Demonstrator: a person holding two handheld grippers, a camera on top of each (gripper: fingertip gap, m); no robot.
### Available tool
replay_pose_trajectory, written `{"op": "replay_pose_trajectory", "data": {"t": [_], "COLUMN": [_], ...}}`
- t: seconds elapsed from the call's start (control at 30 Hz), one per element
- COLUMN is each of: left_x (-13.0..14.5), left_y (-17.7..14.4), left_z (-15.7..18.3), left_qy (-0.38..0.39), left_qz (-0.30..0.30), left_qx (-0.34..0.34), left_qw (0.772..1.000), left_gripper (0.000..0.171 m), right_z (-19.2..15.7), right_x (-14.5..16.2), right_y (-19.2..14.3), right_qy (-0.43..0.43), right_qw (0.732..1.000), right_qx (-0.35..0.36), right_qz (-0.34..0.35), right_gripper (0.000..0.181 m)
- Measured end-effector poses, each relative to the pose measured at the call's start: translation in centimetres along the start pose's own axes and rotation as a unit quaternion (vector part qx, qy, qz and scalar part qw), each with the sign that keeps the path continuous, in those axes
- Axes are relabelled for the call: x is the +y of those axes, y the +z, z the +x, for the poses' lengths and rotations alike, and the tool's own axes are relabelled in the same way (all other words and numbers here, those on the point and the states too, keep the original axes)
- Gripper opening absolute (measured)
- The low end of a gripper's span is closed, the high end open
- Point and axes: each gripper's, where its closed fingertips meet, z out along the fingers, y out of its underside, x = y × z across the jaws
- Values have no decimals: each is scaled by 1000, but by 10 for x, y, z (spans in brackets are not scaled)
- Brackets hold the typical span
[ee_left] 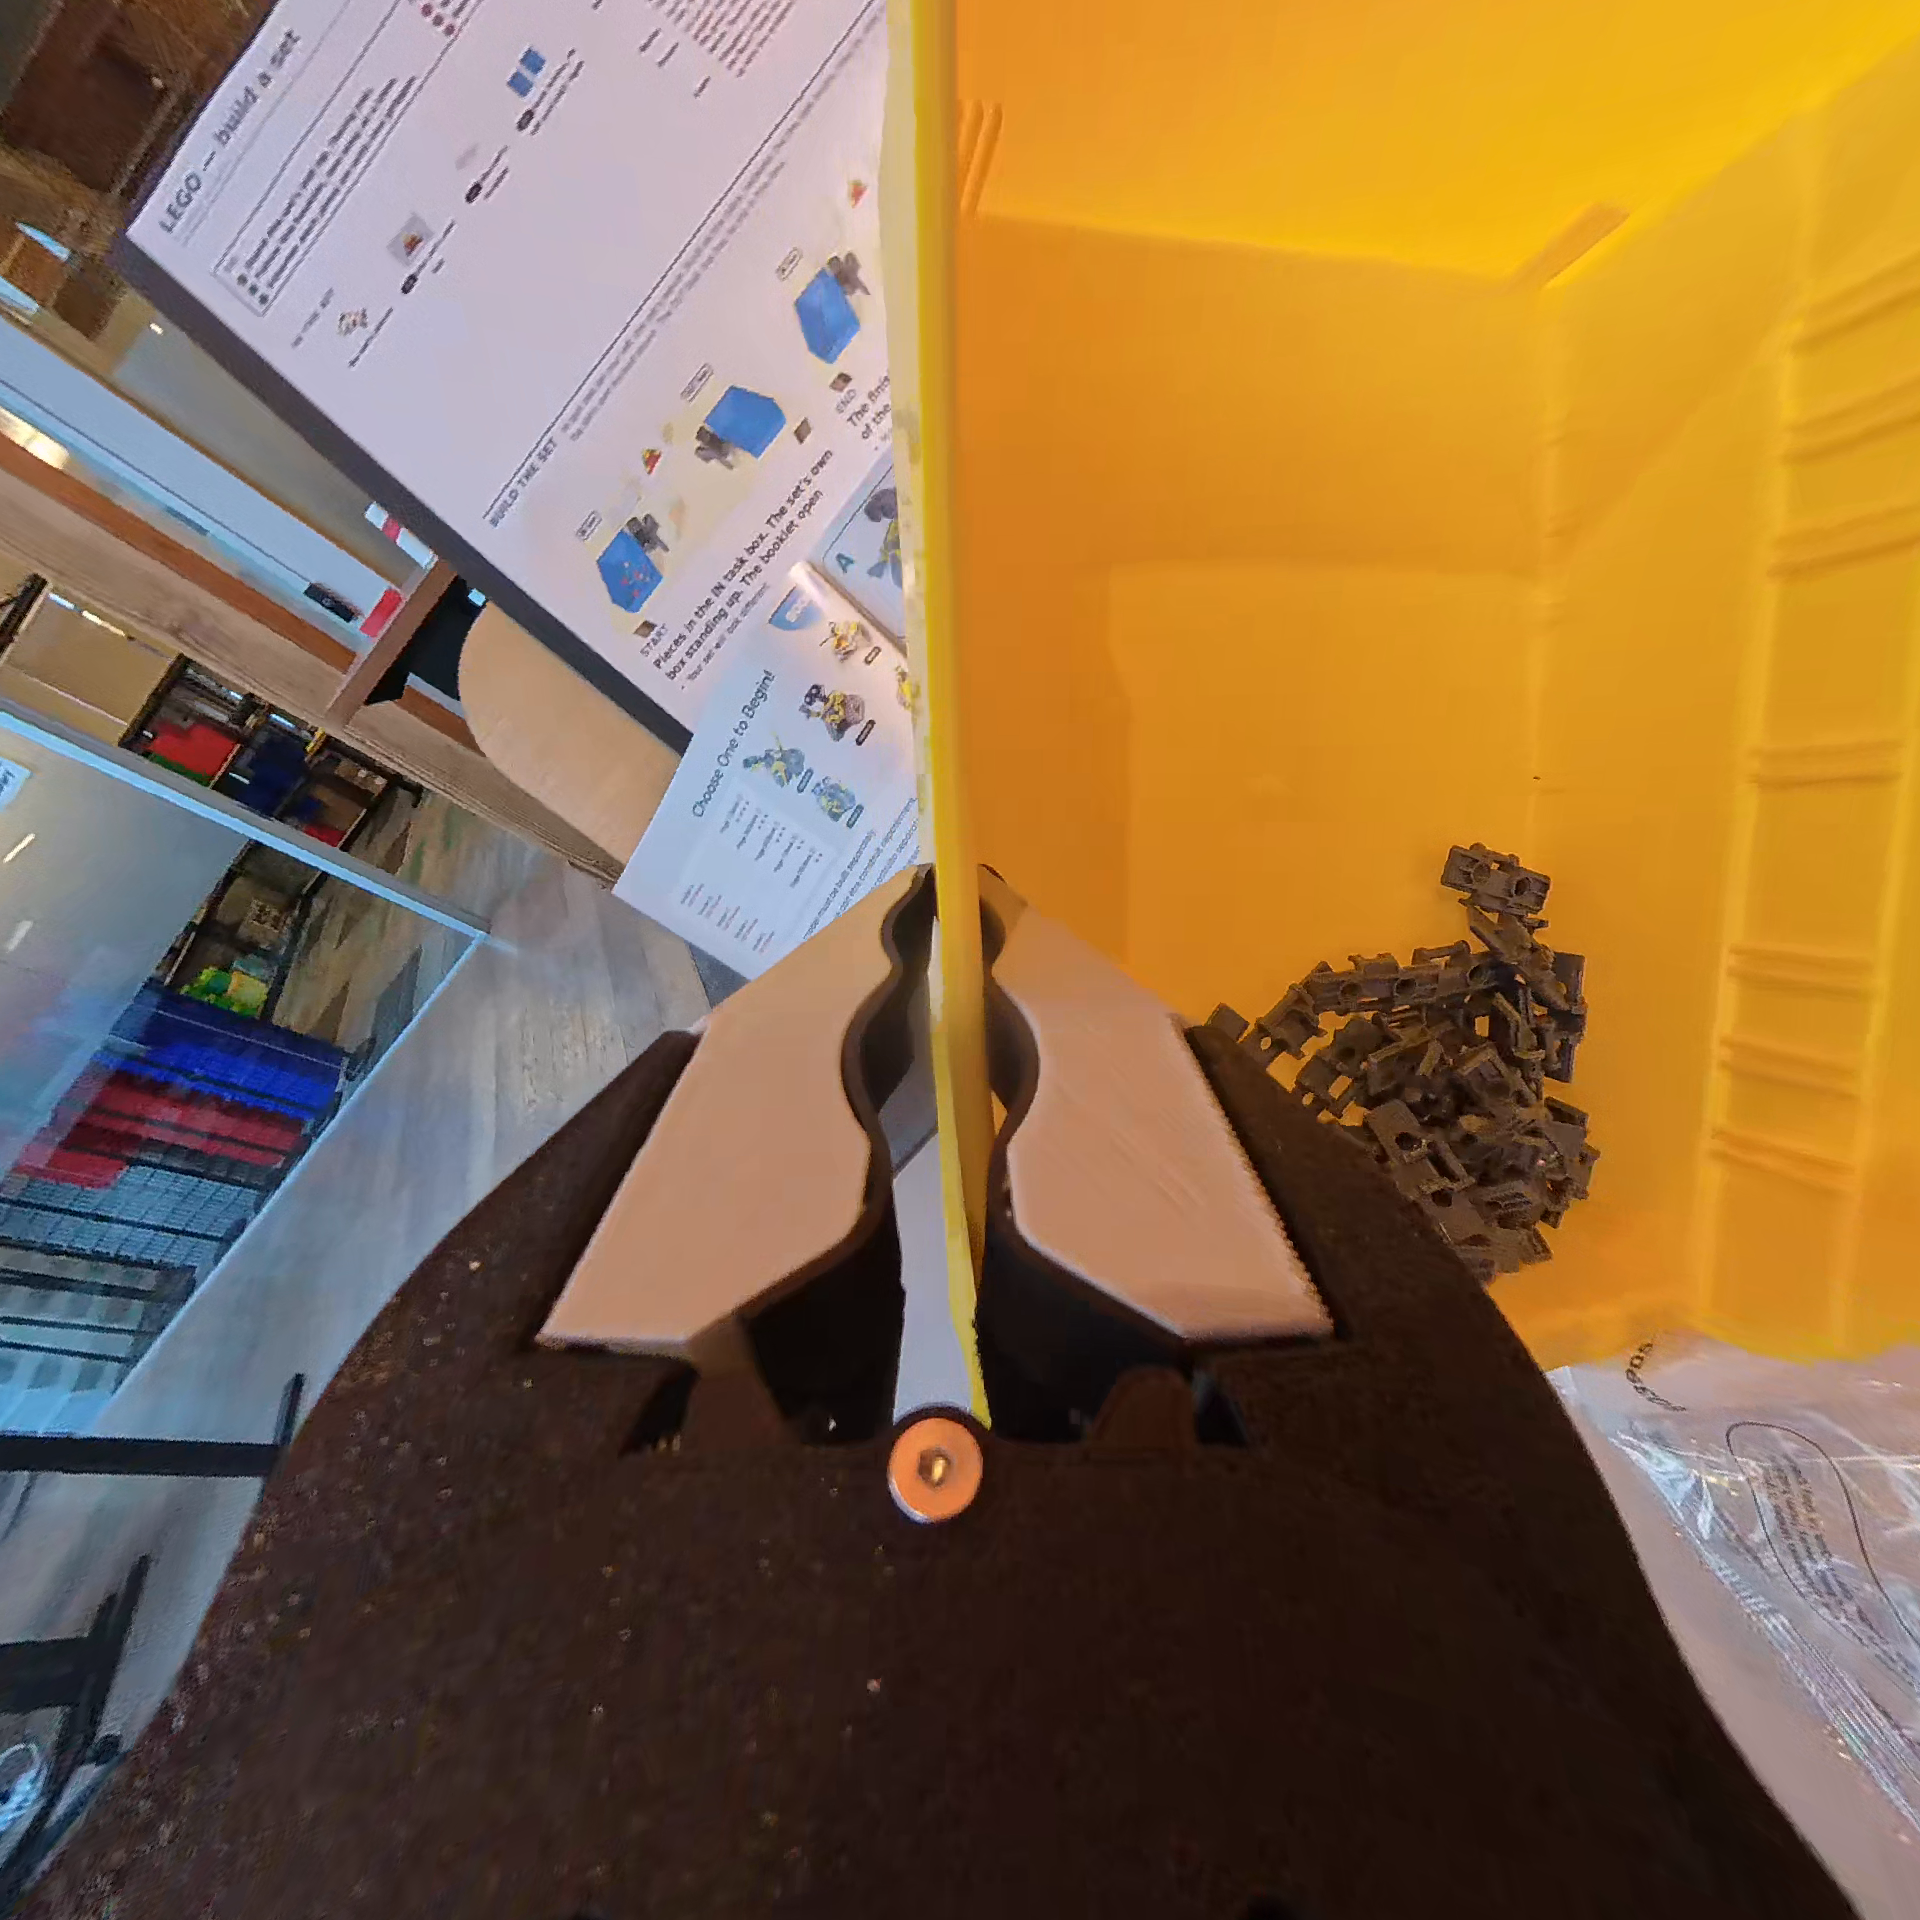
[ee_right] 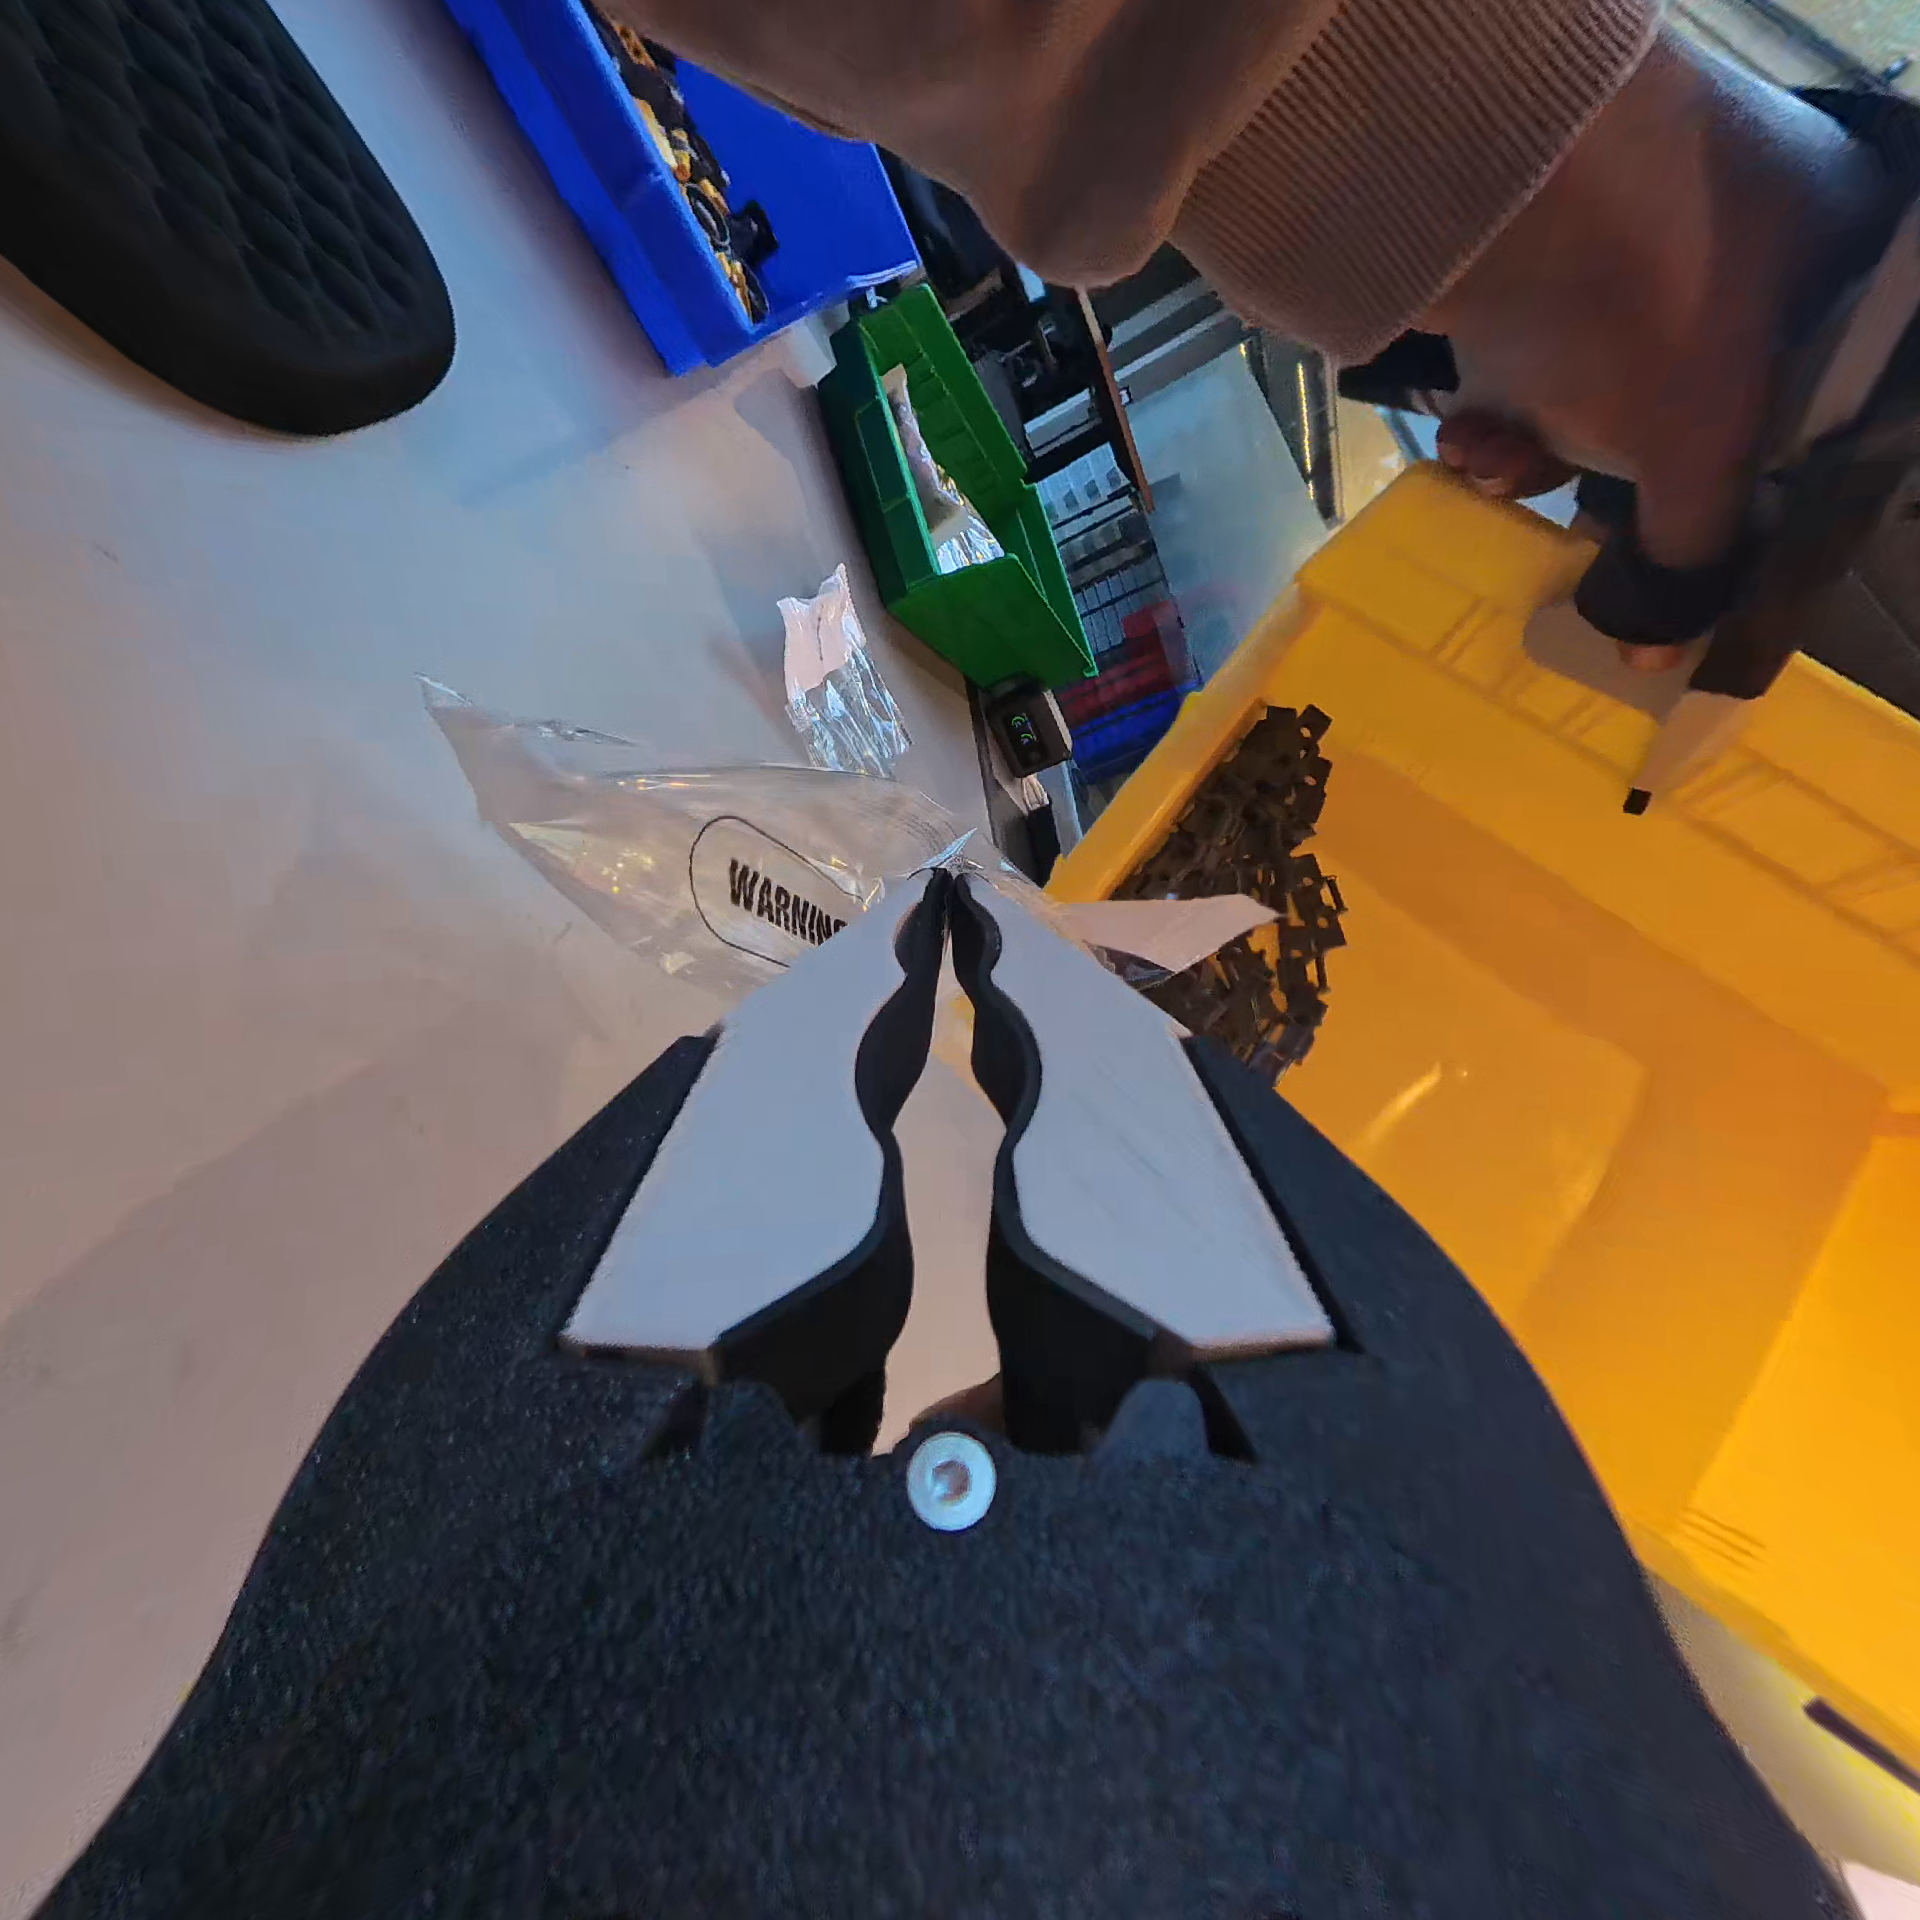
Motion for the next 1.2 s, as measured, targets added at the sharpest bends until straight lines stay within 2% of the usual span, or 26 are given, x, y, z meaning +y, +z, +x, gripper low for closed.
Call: {"op": "replay_pose_trajectory", "data": {"t": [0.33,0.6,0.7,0.77,0.83,0.9,1.0,1.07,1.2], "left_x": [-33,-48,-51,-53,-56,-59,-67,-70,-73], "left_y": [-1,-1,-5,-5,-7,-9,-13,-10,-7], "left_z": [3,8,6,6,5,4,9,18,20], "left_qy": [48,77,76,77,81,89,119,136,139], "left_qz": [8,9,14,15,17,19,21,15,13], "left_qx": [-21,-30,-37,-39,-44,-50,-63,-51,-51], "left_qw": [999,997,996,996,996,995,991,989,989], "left_gripper": [2,2,2,2,2,2,2,2,2], "right_z": [4,1,6,6,10,10,11,5,11], "right_x": [16,19,19,20,20,21,21,18,15], "right_y": [-2,1,-1,1,1,2,3,6,4], "right_qy": [-65,-134,-106,-132,-110,-137,-122,-145,-135], "right_qw": [998,991,994,991,994,990,992,989,991], "right_qx": [5,-5,-6,7,8,12,6,0,7], "right_qz": [-20,-25,-16,-22,-15,-21,-16,-16,-13], "right_gripper": [0,0,0,0,0,0,0,0,0]}}
